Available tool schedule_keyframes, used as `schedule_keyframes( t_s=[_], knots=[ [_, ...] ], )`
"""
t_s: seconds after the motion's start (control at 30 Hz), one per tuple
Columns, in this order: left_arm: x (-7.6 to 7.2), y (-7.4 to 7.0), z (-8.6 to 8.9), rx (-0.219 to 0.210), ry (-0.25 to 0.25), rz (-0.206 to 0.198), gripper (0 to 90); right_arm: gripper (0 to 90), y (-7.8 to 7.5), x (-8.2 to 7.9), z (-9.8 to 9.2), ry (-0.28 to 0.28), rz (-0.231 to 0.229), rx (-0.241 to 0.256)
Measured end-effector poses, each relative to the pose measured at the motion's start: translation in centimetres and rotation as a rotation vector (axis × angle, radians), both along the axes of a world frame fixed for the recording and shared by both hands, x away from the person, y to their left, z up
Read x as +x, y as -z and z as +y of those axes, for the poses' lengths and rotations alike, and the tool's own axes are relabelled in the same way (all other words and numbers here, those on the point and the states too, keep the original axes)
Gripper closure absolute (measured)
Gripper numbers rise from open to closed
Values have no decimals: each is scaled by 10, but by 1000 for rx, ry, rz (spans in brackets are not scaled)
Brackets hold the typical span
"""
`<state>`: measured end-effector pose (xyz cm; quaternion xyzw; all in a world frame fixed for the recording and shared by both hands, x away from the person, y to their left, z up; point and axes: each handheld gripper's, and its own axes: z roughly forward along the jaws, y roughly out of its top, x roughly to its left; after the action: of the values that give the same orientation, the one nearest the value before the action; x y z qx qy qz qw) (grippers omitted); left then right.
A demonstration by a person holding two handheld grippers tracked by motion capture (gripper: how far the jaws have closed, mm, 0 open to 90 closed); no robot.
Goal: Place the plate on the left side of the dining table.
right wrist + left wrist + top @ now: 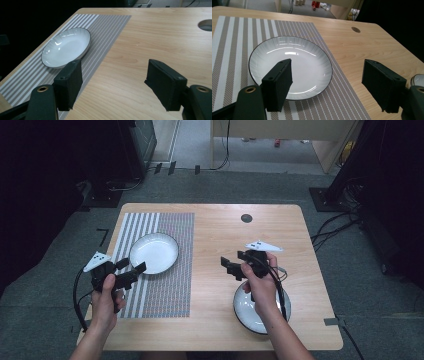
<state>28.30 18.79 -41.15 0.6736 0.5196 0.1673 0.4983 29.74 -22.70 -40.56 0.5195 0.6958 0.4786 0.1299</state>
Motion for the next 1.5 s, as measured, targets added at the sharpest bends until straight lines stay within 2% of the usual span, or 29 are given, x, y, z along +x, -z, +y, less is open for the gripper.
schedule_keyframes(
  t_s=[0.1, 0.2, 0.23, 0.27, 0.3, 0.33, 0.47, 0.6, 0.63, 0.8, 0.83, 0.9, 1.03, 1.2, 1.33, 1.5],
  knots=[
    [-6, -2, -2, -5, 11, -4, 245, 288, 0, -5, -7, 7, -1, 0],
    [-12, -1, -6, 10, 18, -10, 245, 285, 1, -13, -20, 23, -14, -12],
    [-14, 0, -7, 6, 23, -10, 245, 285, 1, -16, -24, 30, -19, -16],
    [-19, 3, -9, 20, 29, -11, 245, 284, 2, -22, -33, 44, -22, -19],
    [-19, 3, -9, 20, 29, -11, 245, 284, 2, -22, -33, 44, -22, -19],
    [-24, 8, -11, 31, 33, -11, 245, 283, 5, -28, -44, 62, -21, -14],
    [-30, 14, -12, 32, 36, -9, 245, 283, 9, -35, -58, 83, -20, -9],
    [-35, 20, -7, 34, 36, -4, 245, 283, 15, -46, -78, 109, -12, 17],
    [-36, 22, -6, 34, 31, -5, 245, 283, 19, -53, -87, 127, -7, 25],
    [-42, 31, 3, 45, 8, -9, 246, 283, 27, -64, -105, 149, -14, 32],
    [-44, 33, 5, 49, 2, -11, 245, 282, 32, -69, -113, 152, -21, 21],
    [-46, 37, 10, 56, -10, -13, 246, 282, 34, -71, -117, 157, -28, 7],
    [-52, 51, 23, 79, -48, -3, 245, 281, 46, -82, -136, 200, -37, -35],
    [-55, 62, 33, 80, -87, 16, 245, 280, 57, -91, -152, 238, -31, -41],
    [-59, 69, 43, 120, -116, 19, 245, 273, 71, -100, -169, 267, -18, -53],
    [-63, 75, 52, 107, -153, 30, 244, 271, 77, -104, -180, 298, -6, -70]
  ],
)
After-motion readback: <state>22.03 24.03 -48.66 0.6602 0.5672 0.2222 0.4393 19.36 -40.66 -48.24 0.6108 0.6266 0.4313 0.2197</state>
